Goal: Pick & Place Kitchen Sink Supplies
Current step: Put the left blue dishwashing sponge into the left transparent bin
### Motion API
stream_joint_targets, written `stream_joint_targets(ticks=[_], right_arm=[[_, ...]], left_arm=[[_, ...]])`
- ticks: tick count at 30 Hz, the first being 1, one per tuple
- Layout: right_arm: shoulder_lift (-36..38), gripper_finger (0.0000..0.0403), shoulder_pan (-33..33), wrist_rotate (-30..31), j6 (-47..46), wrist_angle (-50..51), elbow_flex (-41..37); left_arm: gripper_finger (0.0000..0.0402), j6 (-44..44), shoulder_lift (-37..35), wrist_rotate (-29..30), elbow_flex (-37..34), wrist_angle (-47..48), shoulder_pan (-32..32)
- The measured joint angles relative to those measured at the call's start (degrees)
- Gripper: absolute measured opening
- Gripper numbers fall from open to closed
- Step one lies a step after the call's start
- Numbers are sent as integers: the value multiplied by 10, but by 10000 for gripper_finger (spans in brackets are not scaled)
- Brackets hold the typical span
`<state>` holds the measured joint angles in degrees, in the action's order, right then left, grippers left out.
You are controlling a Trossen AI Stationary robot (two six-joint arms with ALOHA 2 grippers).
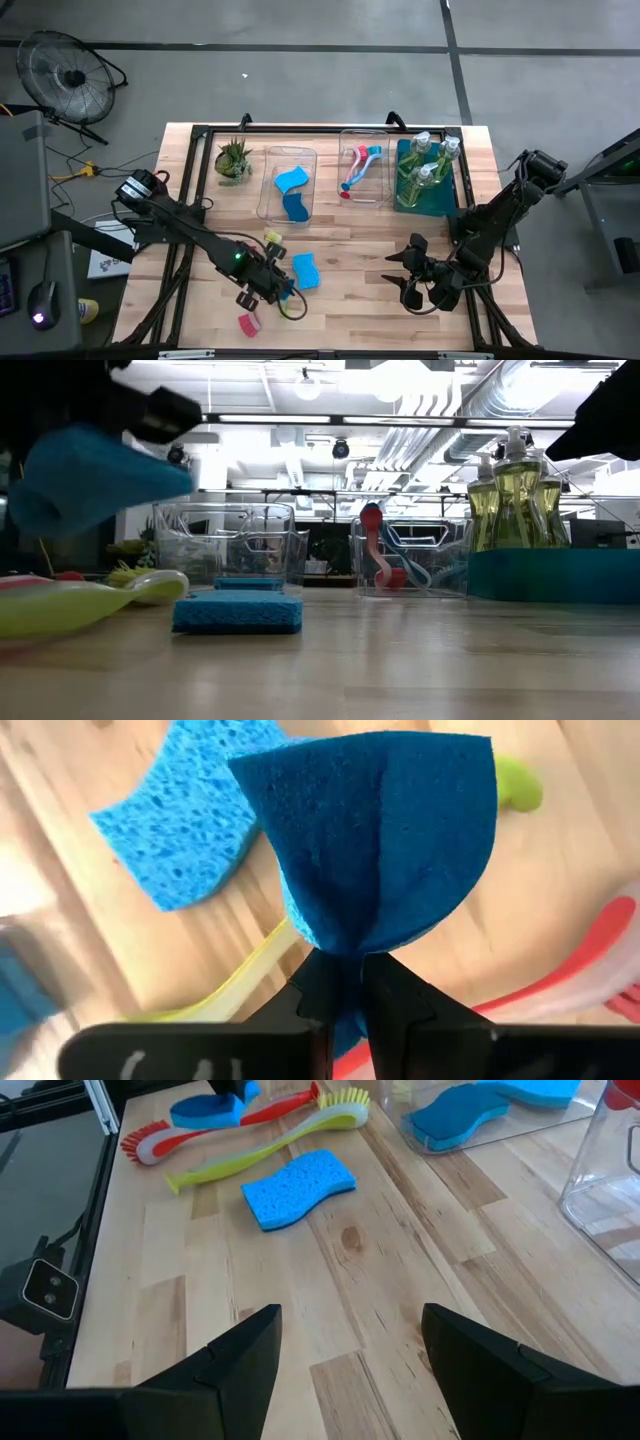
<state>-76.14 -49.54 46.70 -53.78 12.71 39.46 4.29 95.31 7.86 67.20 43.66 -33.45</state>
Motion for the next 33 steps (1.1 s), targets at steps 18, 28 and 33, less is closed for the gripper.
stream_joint_targets(ticks=[18, 28, 33], right_arm=[[0, 236, 0, 5, 2, 3, 0], [0, 236, 0, 12, 3, 3, 0], [0, 236, 0, 16, 13, 3, 0]], left_arm=[[26, -17, 0, 115, 95, 150, 1], [26, -83, 0, 143, 136, 171, 28], [26, -124, 0, 144, 139, 175, 72]])
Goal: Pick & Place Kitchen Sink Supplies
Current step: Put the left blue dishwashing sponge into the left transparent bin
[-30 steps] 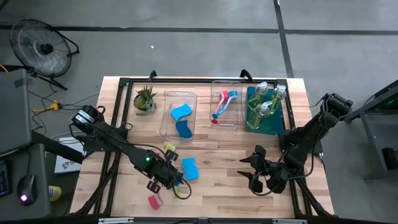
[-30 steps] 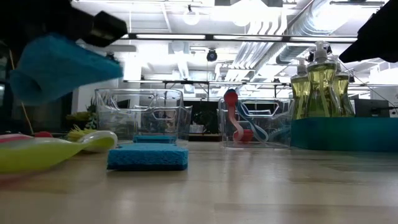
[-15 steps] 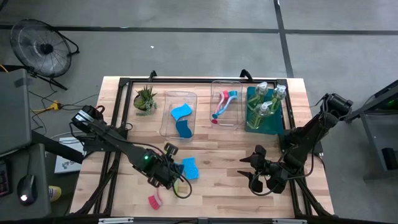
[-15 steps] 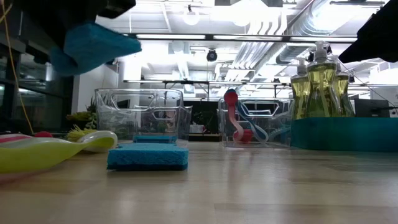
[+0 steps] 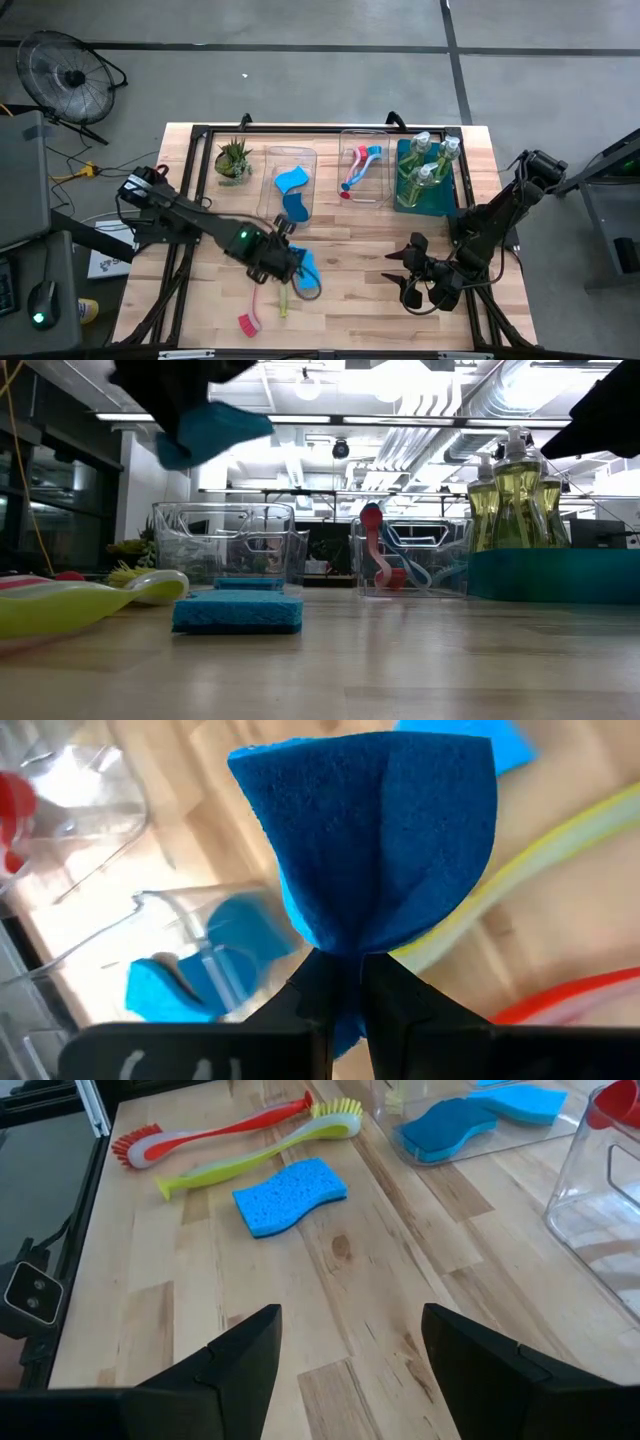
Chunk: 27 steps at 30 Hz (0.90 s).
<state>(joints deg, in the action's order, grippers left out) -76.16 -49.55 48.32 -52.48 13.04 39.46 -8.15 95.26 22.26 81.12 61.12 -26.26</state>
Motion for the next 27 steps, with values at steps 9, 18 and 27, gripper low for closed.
stream_joint_targets(ticks=[9, 18, 27], right_arm=[[0, 236, 0, 4, 1, 0, 0], [0, 236, 0, 4, 13, 0, 0], [0, 236, 0, 12, 15, 0, 0]], left_arm=[[26, -66, 0, -7, 0, 2, 89], [26, -114, 0, 0, 0, 17, 173], [26, -147, 0, 15, 0, 30, 235]])
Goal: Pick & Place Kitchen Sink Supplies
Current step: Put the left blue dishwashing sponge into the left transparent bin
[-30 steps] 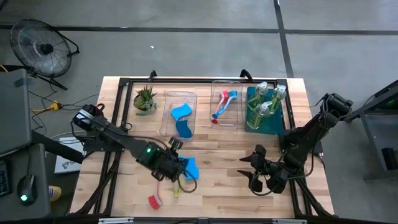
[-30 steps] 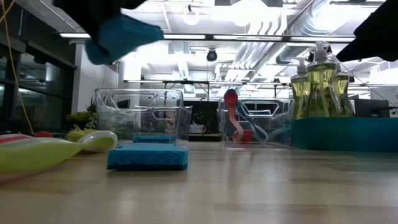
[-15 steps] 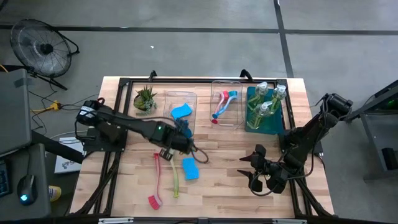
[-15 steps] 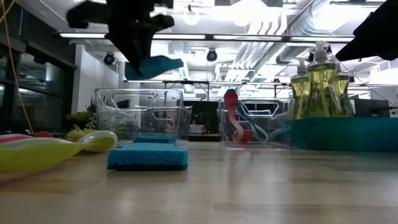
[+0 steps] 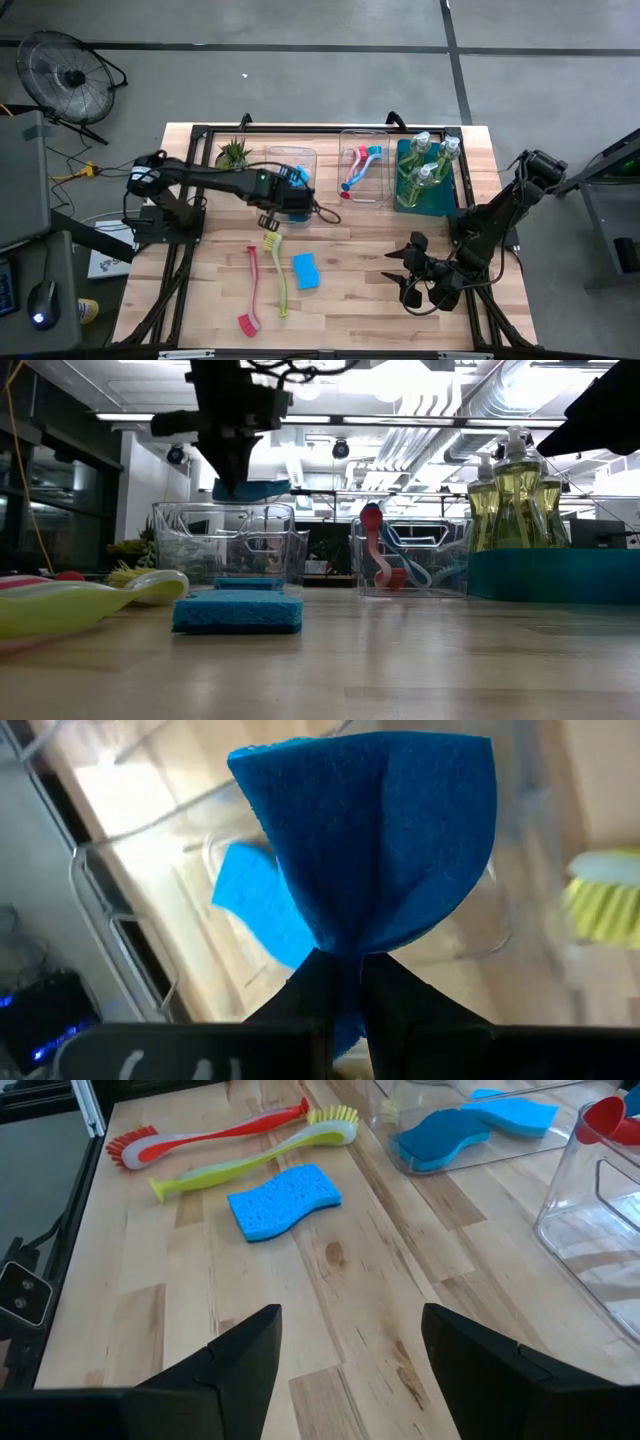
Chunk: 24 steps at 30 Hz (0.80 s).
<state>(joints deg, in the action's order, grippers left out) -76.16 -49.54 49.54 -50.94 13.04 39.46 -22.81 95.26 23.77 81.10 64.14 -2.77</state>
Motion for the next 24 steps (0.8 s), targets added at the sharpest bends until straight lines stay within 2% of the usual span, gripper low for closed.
stream_joint_targets(ticks=[12, 24], right_arm=[[0, 236, 0, 0, 0, 0, 0], [0, 236, 0, 0, 0, 0, 0]], left_arm=[[26, -24, 0, 0, -2, -5, 87], [26, -45, 36, -121, -3, -51, 154]])
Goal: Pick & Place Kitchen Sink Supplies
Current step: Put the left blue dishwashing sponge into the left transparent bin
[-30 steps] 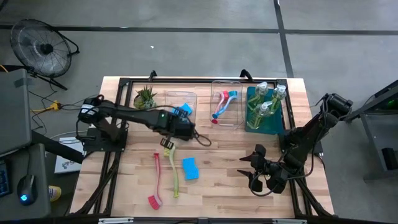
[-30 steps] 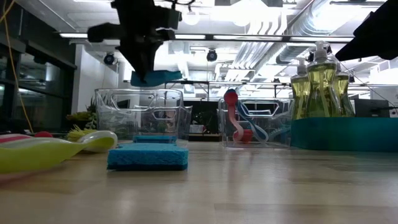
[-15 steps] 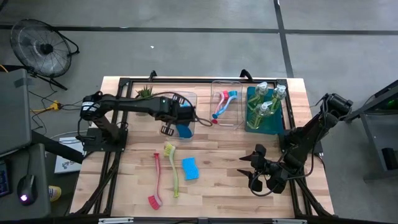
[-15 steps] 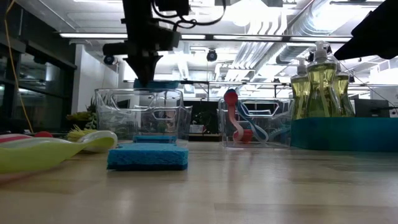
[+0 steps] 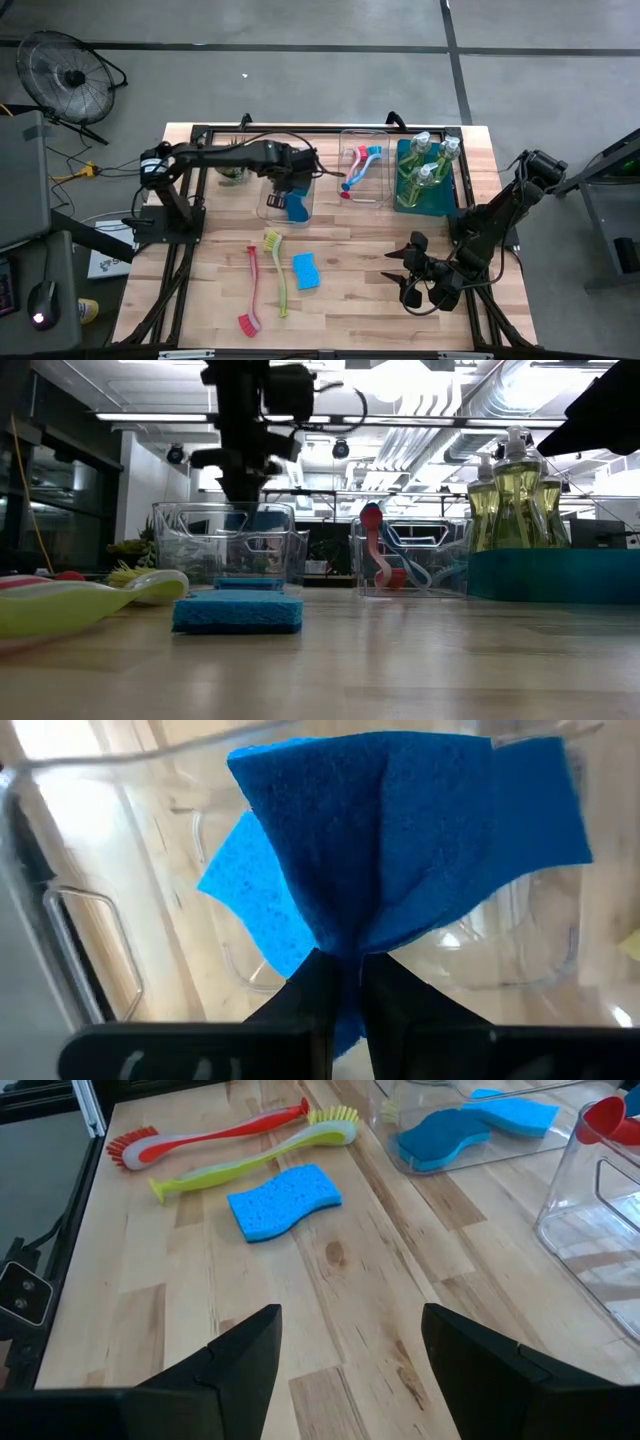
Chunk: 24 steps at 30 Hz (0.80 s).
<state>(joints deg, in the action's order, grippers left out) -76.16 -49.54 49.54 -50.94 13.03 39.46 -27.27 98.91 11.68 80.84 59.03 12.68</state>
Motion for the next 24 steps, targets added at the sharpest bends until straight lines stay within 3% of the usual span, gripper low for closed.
stream_joint_targets(ticks=[10, 18, 24], right_arm=[[0, 236, 0, -1, 5, 0, 0], [0, 236, 0, -1, 5, 0, 0], [0, 236, 0, 0, 3, -1, 0]], left_arm=[[26, 1, 32, -4, -2, 6, 24], [28, 5, 34, -7, -52, 6, 23], [62, 5, 34, -9, -66, -17, 23]])
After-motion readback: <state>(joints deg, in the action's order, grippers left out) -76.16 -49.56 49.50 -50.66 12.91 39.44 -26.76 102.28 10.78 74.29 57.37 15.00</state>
